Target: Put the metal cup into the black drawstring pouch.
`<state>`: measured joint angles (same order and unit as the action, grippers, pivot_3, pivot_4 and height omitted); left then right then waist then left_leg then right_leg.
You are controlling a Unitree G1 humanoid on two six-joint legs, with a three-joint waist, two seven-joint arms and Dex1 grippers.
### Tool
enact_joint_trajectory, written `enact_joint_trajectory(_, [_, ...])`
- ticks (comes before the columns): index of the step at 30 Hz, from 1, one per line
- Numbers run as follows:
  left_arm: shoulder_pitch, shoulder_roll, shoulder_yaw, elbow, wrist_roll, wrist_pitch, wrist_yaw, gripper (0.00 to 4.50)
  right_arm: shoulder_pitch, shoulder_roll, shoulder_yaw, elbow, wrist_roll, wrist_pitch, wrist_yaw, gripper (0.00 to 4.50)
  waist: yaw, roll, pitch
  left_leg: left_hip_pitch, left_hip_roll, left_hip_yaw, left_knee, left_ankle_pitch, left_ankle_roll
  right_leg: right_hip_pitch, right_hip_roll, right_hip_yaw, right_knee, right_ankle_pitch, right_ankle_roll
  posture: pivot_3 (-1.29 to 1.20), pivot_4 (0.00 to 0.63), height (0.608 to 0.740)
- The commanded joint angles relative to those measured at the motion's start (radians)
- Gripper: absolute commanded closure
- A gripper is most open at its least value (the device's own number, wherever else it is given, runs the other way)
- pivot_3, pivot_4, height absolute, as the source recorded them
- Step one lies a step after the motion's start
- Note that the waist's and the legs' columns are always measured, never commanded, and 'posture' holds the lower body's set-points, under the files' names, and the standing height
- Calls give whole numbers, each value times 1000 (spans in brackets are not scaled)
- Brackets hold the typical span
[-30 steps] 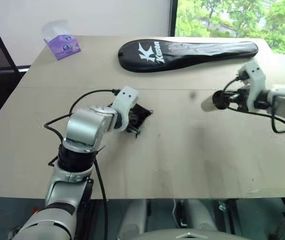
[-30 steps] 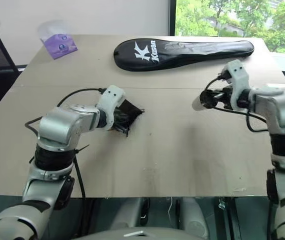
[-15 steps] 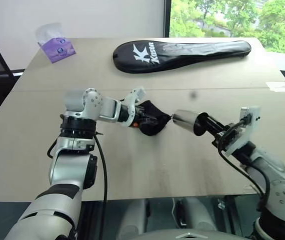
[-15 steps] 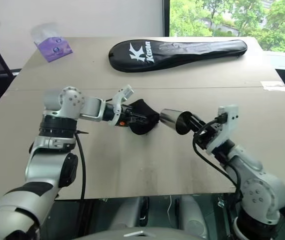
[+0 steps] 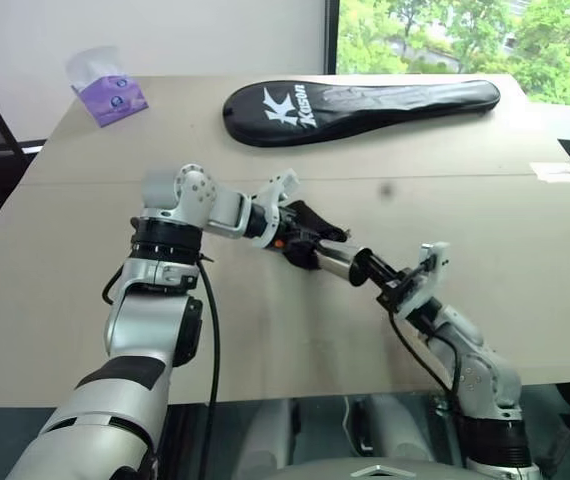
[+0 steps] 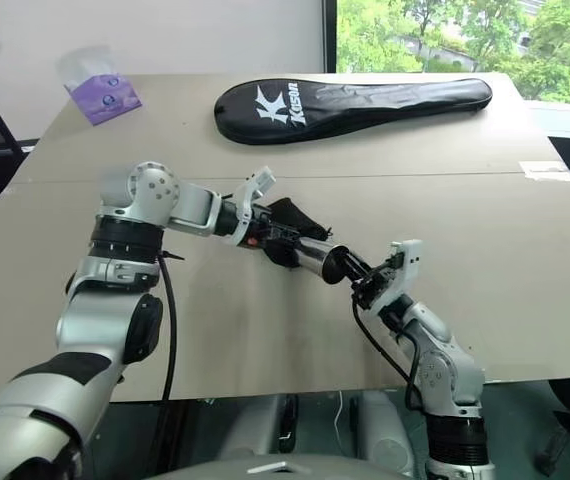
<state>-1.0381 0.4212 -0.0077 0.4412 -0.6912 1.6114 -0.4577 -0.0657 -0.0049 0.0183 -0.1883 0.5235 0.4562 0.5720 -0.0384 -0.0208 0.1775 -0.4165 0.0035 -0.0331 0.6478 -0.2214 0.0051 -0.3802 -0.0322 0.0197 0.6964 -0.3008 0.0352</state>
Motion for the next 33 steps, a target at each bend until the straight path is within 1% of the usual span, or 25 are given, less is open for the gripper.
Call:
enact_joint_trajectory(1, [14, 9, -4, -72, -58, 3, 1, 4500, -53, -25, 104, 147, -186, -122, -48, 4451, -3, 0, 0, 0, 0, 0, 0, 0, 0, 0, 0, 0, 0, 0, 0, 0, 150, 740])
enact_joint_trajectory(6, [49, 49, -25, -181, -86, 3, 11, 4500, -140, -74, 171, 325, -414, -297, -165, 4451, -1, -1, -1, 2, 1, 0, 0, 1, -1, 1, -1, 2, 1, 0, 0, 0, 150, 740])
enact_joint_trajectory(10, [59, 69, -34, -283, -87, 3, 7, 4500, -191, -89, 217, 415, -521, -370, -219, 4451, 2, -2, -3, 4, 1, 0, 1, 1, -2, 3, -2, 2, 2, 0, 0, 0, 150, 740])
enact_joint_trajectory(12, [68, 83, -50, -351, -82, 3, -2, 4500, -217, -98, 255, 459, -573, -418, -223, 4451, 1, -3, -4, 5, 1, -1, 1, 1, -2, 5, -2, 3, 2, 0, 0, 0, 150, 740])
enact_joint_trajectory(16, [100, 103, -64, -409, -63, 3, -6, 4500, -253, -83, 256, 511, -581, -454, -233, 4451, -8, -3, -4, 12, 2, 2, -2, 2, -4, 8, -1, 5, 3, 0, 0, 0, 150, 740])
enact_joint_trajectory(18, [110, 105, -64, -424, -68, 3, -13, 4500, -273, -61, 237, 534, -551, -449, -229, 4451, -8, -3, -4, 23, 2, 4, -8, 1, -1, 15, -1, 7, 2, 0, -1, 0, 150, 740])
enact_joint_trajectory(19, [114, 102, -57, -430, -77, 3, -15, 4500, -283, -35, 213, 542, -509, -433, -222, 4451, -8, -3, -4, 25, 3, 3, -8, 1, -2, 17, 0, 7, 1, 0, -1, 0, 150, 740])
enact_joint_trajectory(22, [135, 97, -32, -447, -91, 3, -16, 4500, -310, 77, 108, 531, -305, -347, -176, 4451, -7, -3, -4, 26, 3, 3, -8, 1, -2, 19, 0, 8, 1, 0, -1, 0, 150, 740])
enact_joint_trajectory(23, [148, 94, -14, -441, -80, 3, -9, 4500, -314, 100, 85, 522, -258, -333, -153, 4451, -8, -3, -4, 26, 3, 3, -8, 1, -2, 19, 0, 8, 1, 0, -1, 0, 150, 740])
enact_joint_trajectory(25, [178, 99, 9, -426, -39, -24, 10, 4500, -312, 114, 69, 501, -222, -307, -122, 4451, -9, -3, -4, 26, 4, 3, -9, 1, -2, 18, 0, 9, 0, 0, -1, 0, 150, 740])
enact_joint_trajectory(27, [200, 99, 47, -363, 19, -82, 48, 4500, -294, 79, 100, 472, -246, -267, -91, 4451, -9, -3, -4, 25, 3, 3, -9, 1, -2, 18, -1, 9, 0, 0, -1, 0, 150, 740])
enact_joint_trajectory(30, [219, 91, 100, -256, 112, -201, 116, 4500, -241, -52, 242, 410, -382, -262, -7, 4451, -3, -3, -4, 24, 3, 2, -10, 1, -2, 16, -1, 8, -1, 0, -1, 0, 150, 740])
enact_joint_trajectory(32, [220, 82, 130, -198, 140, -250, 132, 4500, -215, -97, 285, 363, -395, -242, 30, 4451, -2, -3, -4, 22, 2, 1, -11, 1, -2, 14, -1, 7, -2, 0, -1, 0, 150, 740])
enact_joint_trajectory(33, [231, 66, 152, -182, 153, -322, 136, 4500, -203, -105, 282, 325, -370, -219, 44, 4451, -1, -3, -4, 20, 2, 1, -11, 1, -2, 13, -1, 6, -2, 0, -1, 0, 150, 740])
